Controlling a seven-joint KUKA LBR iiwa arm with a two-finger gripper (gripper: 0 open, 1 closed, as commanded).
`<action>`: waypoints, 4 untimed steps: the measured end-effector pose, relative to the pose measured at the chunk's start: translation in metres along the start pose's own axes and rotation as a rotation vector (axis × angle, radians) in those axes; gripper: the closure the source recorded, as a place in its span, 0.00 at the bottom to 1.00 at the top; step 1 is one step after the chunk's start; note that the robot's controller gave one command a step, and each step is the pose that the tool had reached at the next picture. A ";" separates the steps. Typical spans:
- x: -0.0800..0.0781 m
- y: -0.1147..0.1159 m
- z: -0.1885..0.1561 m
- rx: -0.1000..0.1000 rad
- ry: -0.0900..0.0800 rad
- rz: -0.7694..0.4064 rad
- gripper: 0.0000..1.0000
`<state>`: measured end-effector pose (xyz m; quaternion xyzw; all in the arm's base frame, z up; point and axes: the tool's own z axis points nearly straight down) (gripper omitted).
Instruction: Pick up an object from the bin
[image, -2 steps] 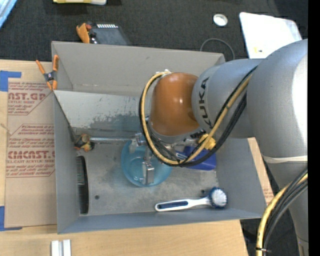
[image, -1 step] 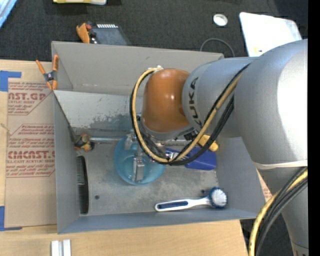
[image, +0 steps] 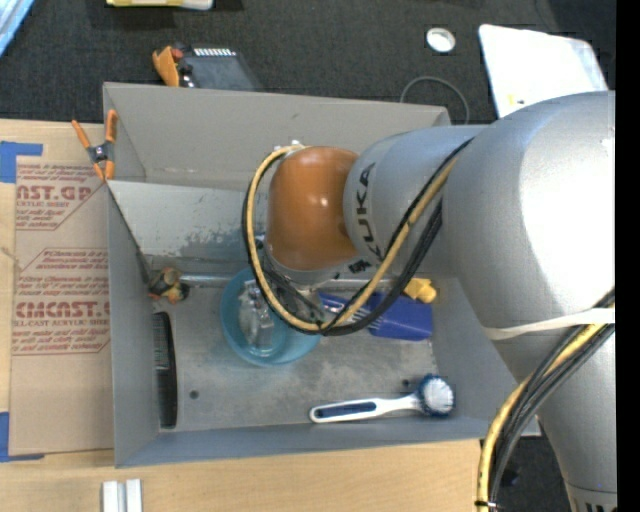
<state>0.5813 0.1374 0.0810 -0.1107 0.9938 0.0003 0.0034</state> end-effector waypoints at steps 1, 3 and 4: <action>0.000 0.000 0.000 0.000 0.000 0.000 1.00; 0.007 0.004 0.009 -0.001 -0.008 -0.040 1.00; 0.004 0.007 0.005 -0.002 -0.011 -0.037 1.00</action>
Offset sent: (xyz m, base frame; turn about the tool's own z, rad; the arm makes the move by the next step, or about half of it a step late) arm -0.0350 -0.0031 -0.0110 -0.0198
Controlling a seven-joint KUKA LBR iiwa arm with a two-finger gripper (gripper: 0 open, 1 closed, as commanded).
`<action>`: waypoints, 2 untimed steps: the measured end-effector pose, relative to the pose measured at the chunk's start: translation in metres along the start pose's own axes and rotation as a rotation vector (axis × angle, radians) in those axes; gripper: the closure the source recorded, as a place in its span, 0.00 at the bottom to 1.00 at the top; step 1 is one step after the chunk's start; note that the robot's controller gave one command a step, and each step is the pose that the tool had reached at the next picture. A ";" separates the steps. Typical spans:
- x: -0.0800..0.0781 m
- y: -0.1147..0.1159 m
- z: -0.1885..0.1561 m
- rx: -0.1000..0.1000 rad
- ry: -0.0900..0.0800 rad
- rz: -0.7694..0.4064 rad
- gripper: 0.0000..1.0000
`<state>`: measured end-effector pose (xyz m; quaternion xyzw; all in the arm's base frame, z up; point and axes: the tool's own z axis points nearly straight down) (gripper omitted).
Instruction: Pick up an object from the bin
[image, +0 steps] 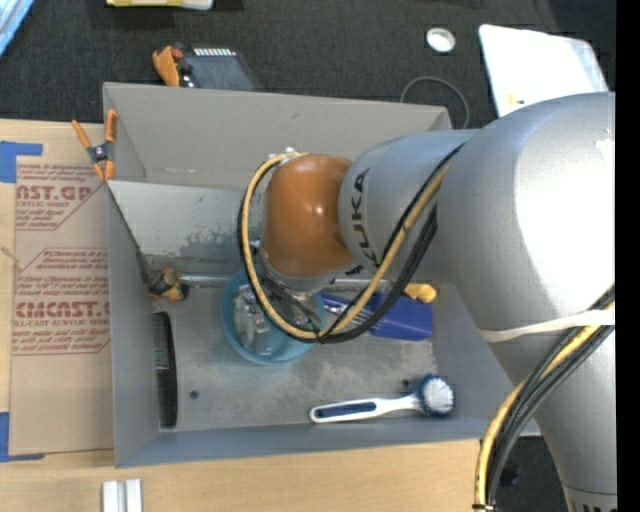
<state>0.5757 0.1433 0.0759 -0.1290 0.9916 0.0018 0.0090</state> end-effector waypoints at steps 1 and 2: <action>0.022 -0.014 0.002 0.000 -0.006 -0.171 1.00; 0.047 -0.045 0.002 -0.001 -0.009 -0.206 1.00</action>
Offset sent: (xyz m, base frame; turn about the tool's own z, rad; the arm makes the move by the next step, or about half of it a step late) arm -0.0397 -0.0664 -0.0047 -0.2143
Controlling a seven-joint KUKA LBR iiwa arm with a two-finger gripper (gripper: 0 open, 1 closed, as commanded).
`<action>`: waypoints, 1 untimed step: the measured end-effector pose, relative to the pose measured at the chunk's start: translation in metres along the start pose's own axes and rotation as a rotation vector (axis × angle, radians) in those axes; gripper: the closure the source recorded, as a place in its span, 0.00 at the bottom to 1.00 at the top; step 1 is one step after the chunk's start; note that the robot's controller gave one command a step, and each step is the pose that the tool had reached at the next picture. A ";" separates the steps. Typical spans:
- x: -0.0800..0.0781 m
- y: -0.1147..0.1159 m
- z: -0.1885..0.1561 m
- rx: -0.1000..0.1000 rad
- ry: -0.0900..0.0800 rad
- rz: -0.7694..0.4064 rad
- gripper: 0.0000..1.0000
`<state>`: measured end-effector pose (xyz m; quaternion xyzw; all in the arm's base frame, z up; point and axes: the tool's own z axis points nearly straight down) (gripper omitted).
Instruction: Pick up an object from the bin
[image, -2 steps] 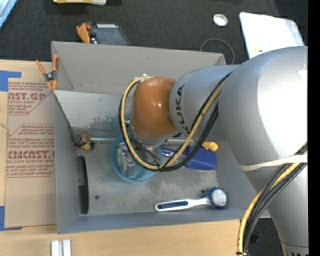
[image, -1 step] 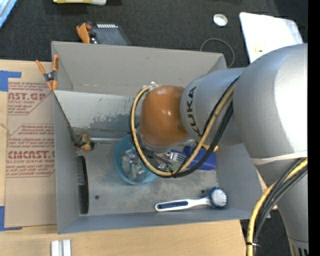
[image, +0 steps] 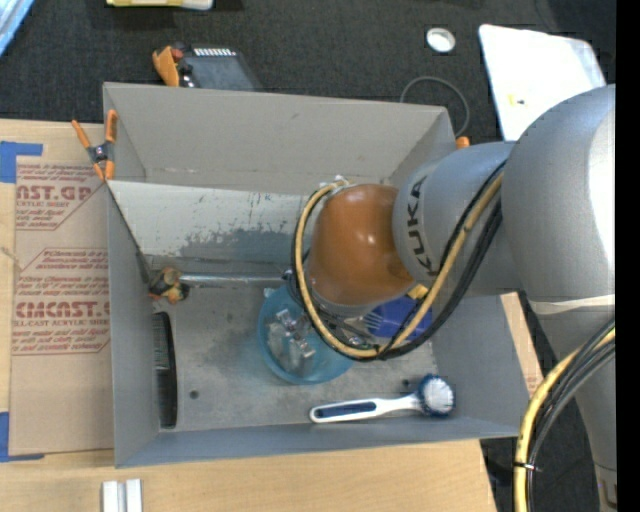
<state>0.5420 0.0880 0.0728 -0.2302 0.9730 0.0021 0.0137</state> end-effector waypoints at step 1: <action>-0.040 0.018 0.000 0.003 0.002 -0.020 1.00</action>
Offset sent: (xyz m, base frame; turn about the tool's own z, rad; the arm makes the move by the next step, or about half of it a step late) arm 0.0214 -0.0054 -0.0028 0.0130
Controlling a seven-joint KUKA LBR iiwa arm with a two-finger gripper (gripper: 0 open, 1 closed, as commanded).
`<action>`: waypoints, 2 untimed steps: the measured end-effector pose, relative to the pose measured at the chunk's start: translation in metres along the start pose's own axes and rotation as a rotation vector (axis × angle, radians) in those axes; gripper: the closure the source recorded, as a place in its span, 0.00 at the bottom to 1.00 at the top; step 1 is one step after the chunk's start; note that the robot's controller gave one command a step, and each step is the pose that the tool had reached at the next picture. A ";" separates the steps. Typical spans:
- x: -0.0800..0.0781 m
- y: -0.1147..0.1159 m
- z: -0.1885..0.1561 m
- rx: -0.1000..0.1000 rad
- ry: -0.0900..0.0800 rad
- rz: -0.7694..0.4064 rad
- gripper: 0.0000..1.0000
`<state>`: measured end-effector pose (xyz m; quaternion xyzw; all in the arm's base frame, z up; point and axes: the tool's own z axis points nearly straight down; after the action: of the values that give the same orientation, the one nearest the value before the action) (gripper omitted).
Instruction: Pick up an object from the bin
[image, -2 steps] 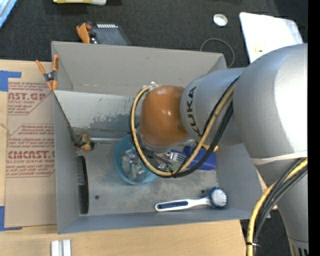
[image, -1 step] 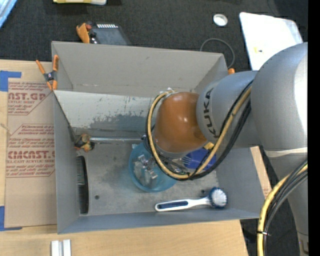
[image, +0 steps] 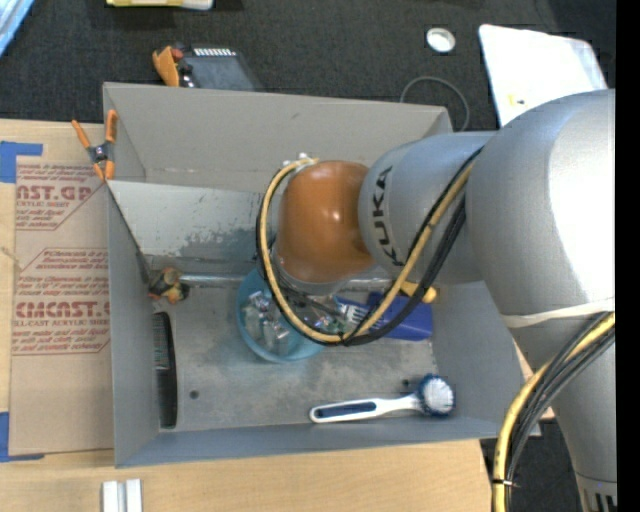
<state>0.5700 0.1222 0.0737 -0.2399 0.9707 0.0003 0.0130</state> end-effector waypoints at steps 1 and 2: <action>-0.005 0.007 0.000 -0.005 -0.006 0.006 1.00; 0.008 0.002 -0.007 -0.003 -0.002 -0.023 1.00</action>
Offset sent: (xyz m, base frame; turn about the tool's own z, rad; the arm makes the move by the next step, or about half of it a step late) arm -0.0475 -0.0300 0.0498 -0.6455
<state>0.5617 0.1197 0.0800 -0.2511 0.9679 0.0019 0.0136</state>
